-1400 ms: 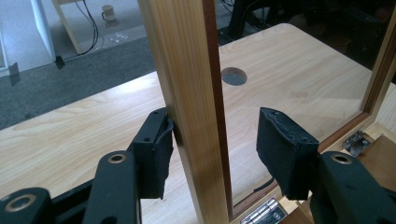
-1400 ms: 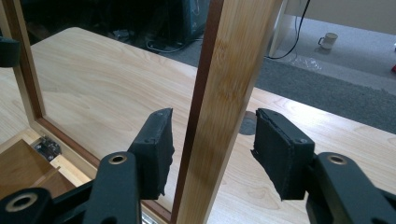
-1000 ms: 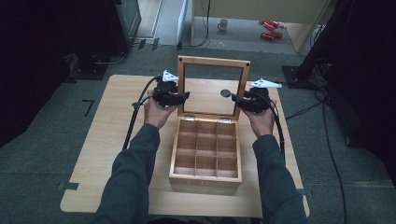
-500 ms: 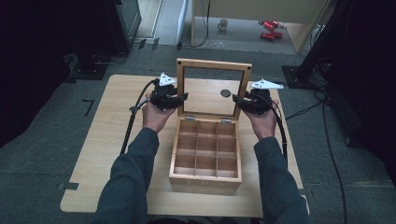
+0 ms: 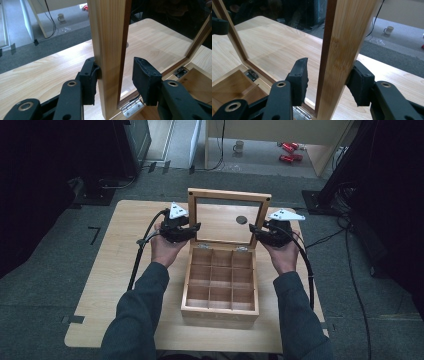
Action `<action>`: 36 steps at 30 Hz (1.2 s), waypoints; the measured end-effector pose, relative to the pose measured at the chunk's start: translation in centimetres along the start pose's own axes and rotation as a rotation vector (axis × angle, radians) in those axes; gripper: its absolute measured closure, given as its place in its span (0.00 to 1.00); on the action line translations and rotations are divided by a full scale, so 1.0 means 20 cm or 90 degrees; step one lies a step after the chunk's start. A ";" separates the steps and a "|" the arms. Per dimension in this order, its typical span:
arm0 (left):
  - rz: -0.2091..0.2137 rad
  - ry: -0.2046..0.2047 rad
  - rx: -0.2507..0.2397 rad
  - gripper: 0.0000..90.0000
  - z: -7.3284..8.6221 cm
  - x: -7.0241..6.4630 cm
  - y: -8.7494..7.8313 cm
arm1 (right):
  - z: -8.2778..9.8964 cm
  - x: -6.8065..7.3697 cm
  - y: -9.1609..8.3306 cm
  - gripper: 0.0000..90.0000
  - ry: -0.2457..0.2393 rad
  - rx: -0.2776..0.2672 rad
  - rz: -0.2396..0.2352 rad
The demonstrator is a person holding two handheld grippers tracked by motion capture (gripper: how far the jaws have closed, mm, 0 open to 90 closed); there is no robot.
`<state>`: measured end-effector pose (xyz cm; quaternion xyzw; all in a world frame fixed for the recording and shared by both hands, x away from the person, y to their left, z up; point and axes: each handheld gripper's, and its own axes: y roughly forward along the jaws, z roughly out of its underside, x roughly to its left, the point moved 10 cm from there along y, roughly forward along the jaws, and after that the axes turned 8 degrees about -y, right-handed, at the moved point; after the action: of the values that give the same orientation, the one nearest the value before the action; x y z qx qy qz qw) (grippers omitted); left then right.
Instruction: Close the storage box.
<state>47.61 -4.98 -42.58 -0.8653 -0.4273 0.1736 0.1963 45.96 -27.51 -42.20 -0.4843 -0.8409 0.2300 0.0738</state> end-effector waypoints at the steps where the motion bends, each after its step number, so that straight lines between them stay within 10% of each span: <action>1: 0.001 -0.001 -0.004 0.63 0.00 0.00 0.00 | 0.00 0.00 -0.01 0.61 0.003 -0.003 -0.002; 36: 0.021 0.017 -0.026 0.66 0.08 -0.05 -0.15 | 0.08 0.09 -0.17 0.62 -0.030 -0.017 0.000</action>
<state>44.19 -3.81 -42.37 -0.8783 -0.4139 0.1563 0.1811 41.74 -27.91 -42.12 -0.4800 -0.8452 0.2303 0.0476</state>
